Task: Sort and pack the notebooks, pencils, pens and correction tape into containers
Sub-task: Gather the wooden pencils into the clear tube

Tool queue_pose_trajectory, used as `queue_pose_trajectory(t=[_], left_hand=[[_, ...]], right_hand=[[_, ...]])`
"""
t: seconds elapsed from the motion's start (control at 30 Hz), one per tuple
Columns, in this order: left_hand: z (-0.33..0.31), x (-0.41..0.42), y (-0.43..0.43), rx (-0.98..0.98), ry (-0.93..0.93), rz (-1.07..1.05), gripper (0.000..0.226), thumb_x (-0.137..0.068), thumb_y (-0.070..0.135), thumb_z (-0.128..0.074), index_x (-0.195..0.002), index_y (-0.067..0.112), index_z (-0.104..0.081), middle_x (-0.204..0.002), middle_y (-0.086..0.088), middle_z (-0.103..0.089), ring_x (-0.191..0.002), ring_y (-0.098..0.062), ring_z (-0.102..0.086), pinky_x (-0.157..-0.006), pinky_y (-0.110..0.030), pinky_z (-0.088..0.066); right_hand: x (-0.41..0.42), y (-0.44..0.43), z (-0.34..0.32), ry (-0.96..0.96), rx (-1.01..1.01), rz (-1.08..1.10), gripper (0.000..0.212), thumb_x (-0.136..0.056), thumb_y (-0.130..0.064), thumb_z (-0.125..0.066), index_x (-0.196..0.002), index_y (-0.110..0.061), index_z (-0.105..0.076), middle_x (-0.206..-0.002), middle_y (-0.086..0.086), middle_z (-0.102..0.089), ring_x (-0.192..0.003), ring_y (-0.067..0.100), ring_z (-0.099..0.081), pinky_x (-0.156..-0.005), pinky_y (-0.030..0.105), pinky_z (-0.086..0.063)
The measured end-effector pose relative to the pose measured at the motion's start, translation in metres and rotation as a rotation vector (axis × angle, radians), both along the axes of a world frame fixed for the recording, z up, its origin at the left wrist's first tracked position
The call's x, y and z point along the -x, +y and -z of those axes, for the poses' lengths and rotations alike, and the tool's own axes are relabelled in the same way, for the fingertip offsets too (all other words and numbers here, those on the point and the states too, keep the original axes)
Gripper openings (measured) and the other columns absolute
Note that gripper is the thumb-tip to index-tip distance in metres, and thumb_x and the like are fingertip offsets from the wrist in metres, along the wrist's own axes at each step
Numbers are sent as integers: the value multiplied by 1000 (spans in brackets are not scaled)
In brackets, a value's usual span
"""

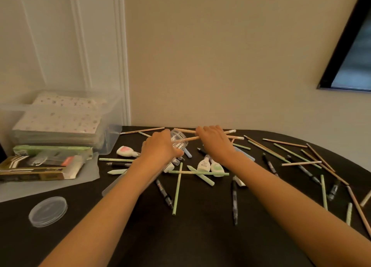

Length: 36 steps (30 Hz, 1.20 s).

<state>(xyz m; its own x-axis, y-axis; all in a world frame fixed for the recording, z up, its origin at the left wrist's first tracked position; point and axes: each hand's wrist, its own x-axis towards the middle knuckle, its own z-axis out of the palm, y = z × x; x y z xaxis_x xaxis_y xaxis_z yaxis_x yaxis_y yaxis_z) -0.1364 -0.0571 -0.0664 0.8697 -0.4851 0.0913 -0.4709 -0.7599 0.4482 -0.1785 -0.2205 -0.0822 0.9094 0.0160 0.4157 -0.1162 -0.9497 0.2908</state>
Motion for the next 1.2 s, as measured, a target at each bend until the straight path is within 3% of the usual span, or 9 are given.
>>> queue_pose_trajectory(t=[0.2,0.4,0.5,0.57,0.67,0.73,0.83,1.0,1.2], left_hand=[[2,10,-6,25,-16,43,57,-77,40,-70,-123,16,-48,-120,-5,-57,-107,-23,-54,-85,-34,-42],[2,15,-9,126,43,106,54,-74,39,-73,-117,15,-54,-112,-3,-59,-92,-18,-54,-75,-29,-40],[3,14,-4,168,65,100,55,-74,39,-73,-119,15,-53,-111,-2,-58,-93,-17,-54,-76,-29,-42],[2,15,-3,183,62,101,62,-74,38,-74,-126,14,-50,-117,-4,-58,-101,-19,-55,-81,-31,-43],[1,14,-6,194,60,92,67,-75,37,-74,-131,13,-46,-121,-6,-57,-107,-21,-55,-82,-31,-41],[2,12,-8,177,49,85,62,-74,38,-74,-125,14,-49,-119,-6,-58,-104,-21,-56,-80,-30,-41],[5,4,-6,130,35,63,62,-74,40,-74,-125,14,-51,-118,-5,-59,-104,-21,-56,-83,-31,-42],[9,-17,-3,66,38,-19,59,-74,46,-71,-121,14,-54,-112,-5,-61,-102,-22,-57,-79,-31,-42],[13,-56,4,17,31,-137,63,-76,48,-68,-125,11,-51,-122,-8,-57,-110,-26,-54,-83,-33,-42]], right_hand=[[13,-3,8,-198,57,-235,36,-50,2,-86,-74,-9,-61,-66,7,-57,-57,20,-53,-55,27,-46],[7,-3,-6,-390,93,-229,47,-54,-15,-87,-93,-5,-63,-89,13,-61,-88,22,-47,-81,37,-52],[6,-18,-12,-488,-74,45,70,-65,-41,-80,-120,-12,-49,-115,21,-56,-115,33,-39,-103,56,-31],[10,-16,-12,-433,-333,134,75,-74,-46,-72,-135,-17,-40,-131,21,-44,-123,37,-40,-106,53,-31],[10,6,-15,-208,-857,14,59,-87,-21,-64,-138,-12,-36,-113,11,-59,-103,23,-59,-90,33,-48],[7,18,-14,-24,-877,-58,43,-91,-4,-53,-133,-6,-43,-115,13,-61,-109,24,-58,-88,27,-45],[-2,23,-15,152,-883,-98,34,-97,-10,-44,-130,-1,-49,-127,15,-55,-116,26,-52,-91,26,-40],[-24,21,-14,210,-1189,-39,47,-94,-42,-47,-128,-10,-50,-123,11,-59,-102,18,-59,-84,29,-47],[-78,0,10,123,-1295,126,37,-92,-33,-56,-118,-6,-54,-113,12,-65,-97,19,-63,-84,30,-49]])
